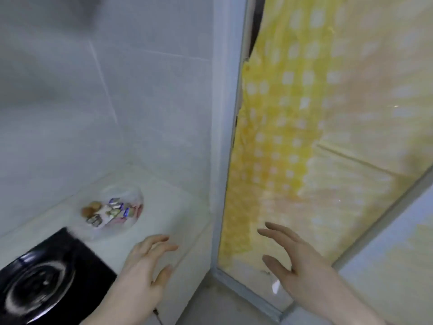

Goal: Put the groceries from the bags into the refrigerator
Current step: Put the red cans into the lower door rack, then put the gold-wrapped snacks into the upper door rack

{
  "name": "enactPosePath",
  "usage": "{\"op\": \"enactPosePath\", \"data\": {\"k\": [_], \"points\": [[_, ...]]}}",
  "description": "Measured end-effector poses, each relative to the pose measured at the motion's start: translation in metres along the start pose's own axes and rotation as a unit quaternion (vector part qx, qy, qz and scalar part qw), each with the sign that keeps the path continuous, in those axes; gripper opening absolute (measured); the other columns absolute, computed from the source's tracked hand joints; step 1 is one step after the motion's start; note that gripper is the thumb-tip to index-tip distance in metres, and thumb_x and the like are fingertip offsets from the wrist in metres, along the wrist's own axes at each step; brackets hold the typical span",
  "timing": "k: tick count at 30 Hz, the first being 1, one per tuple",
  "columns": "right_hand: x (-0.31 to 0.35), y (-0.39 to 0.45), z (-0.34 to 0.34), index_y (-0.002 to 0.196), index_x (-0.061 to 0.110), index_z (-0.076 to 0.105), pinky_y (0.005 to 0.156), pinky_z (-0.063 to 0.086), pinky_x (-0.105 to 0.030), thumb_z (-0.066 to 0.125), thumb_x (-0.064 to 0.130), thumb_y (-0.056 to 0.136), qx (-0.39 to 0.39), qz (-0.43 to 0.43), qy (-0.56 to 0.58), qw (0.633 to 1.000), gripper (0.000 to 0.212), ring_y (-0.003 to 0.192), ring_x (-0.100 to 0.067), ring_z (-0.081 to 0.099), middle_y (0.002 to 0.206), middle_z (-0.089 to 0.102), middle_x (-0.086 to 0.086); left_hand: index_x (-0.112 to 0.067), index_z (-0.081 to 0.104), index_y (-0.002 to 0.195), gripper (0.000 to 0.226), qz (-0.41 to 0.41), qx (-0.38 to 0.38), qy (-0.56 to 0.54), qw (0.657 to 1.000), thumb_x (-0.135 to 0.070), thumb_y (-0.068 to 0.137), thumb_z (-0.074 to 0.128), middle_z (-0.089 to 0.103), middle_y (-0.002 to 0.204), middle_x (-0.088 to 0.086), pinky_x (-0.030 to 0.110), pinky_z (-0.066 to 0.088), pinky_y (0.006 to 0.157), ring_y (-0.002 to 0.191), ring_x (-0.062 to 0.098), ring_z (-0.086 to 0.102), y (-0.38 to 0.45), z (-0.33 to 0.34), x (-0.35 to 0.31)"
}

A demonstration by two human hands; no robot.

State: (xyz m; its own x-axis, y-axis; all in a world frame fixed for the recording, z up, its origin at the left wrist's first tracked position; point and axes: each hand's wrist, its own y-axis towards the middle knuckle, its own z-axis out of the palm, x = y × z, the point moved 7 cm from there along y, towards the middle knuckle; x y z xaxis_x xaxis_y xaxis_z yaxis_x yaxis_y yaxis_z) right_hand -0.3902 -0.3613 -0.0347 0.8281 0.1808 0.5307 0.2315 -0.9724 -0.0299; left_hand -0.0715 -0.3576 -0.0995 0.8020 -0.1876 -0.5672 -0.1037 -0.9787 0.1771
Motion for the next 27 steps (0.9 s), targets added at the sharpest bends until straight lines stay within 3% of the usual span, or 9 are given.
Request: {"op": "enactPosePath", "data": {"k": [3, 6, 10, 15, 21, 27], "points": [[0.029, 0.034, 0.032, 0.143, 0.054, 0.04, 0.103, 0.034, -0.016, 0.058, 0.043, 0.1, 0.062, -0.071, -0.006, 0.996, 0.048, 0.139, 0.004, 0.04, 0.154, 0.022, 0.04, -0.048, 0.064, 0.112, 0.039, -0.086, -0.035, 0.032, 0.995, -0.034, 0.075, 0.069, 0.05, 0.128, -0.027, 0.027, 0.043, 0.096, 0.113, 0.002, 0.052, -0.044, -0.021, 0.036], [0.062, 0.057, 0.067, 0.143, 0.053, 0.039, 0.112, 0.029, -0.017, 0.056, 0.039, 0.102, 0.124, -0.138, -0.001, 0.983, 0.046, 0.142, 0.005, 0.034, 0.153, 0.021, 0.039, -0.043, 0.067, 0.113, 0.037, -0.158, -0.073, 0.055, 0.983, -0.034, 0.077, 0.068, 0.051, 0.128, -0.024, 0.018, 0.033, 0.102, 0.117, 0.002, 0.05, -0.087, -0.042, 0.057], [0.113, 0.077, 0.108, 0.145, 0.05, 0.041, 0.099, 0.021, -0.005, 0.056, 0.037, 0.102, 0.175, -0.206, -0.007, 0.963, 0.047, 0.14, 0.009, 0.032, 0.151, 0.024, 0.037, -0.044, 0.064, 0.119, 0.038, -0.238, -0.118, 0.069, 0.962, -0.028, 0.085, 0.073, 0.043, 0.133, -0.03, 0.022, 0.033, 0.104, 0.122, -0.002, 0.042, -0.145, -0.068, 0.074], [0.179, 0.088, 0.155, 0.144, 0.049, 0.041, 0.1, 0.022, -0.007, 0.056, 0.041, 0.101, 0.219, -0.289, 0.0, 0.932, 0.046, 0.133, 0.013, 0.036, 0.145, 0.024, 0.04, -0.043, 0.063, 0.118, 0.036, -0.326, -0.171, 0.085, 0.926, -0.029, 0.086, 0.073, 0.043, 0.132, -0.031, 0.022, 0.037, 0.1, 0.115, -0.001, 0.045, -0.213, -0.098, 0.098], [0.246, 0.087, 0.208, 0.144, 0.05, 0.039, 0.105, 0.026, -0.011, 0.056, 0.044, 0.1, 0.259, -0.337, 0.004, 0.905, 0.047, 0.135, 0.01, 0.036, 0.148, 0.025, 0.04, -0.042, 0.061, 0.122, 0.036, -0.37, -0.184, 0.097, 0.905, -0.033, 0.089, 0.068, 0.04, 0.134, -0.03, 0.023, 0.041, 0.101, 0.113, -0.001, 0.045, -0.257, -0.122, 0.139], [0.312, 0.083, 0.268, 0.144, 0.047, 0.043, 0.107, 0.024, -0.009, 0.059, 0.04, 0.099, 0.292, -0.357, -0.001, 0.887, 0.048, 0.137, 0.008, 0.038, 0.149, 0.028, 0.035, -0.04, 0.059, 0.127, 0.037, -0.398, -0.18, 0.093, 0.895, -0.036, 0.09, 0.064, 0.037, 0.136, -0.028, 0.014, 0.032, 0.105, 0.122, -0.001, 0.044, -0.289, -0.159, 0.197]]}}
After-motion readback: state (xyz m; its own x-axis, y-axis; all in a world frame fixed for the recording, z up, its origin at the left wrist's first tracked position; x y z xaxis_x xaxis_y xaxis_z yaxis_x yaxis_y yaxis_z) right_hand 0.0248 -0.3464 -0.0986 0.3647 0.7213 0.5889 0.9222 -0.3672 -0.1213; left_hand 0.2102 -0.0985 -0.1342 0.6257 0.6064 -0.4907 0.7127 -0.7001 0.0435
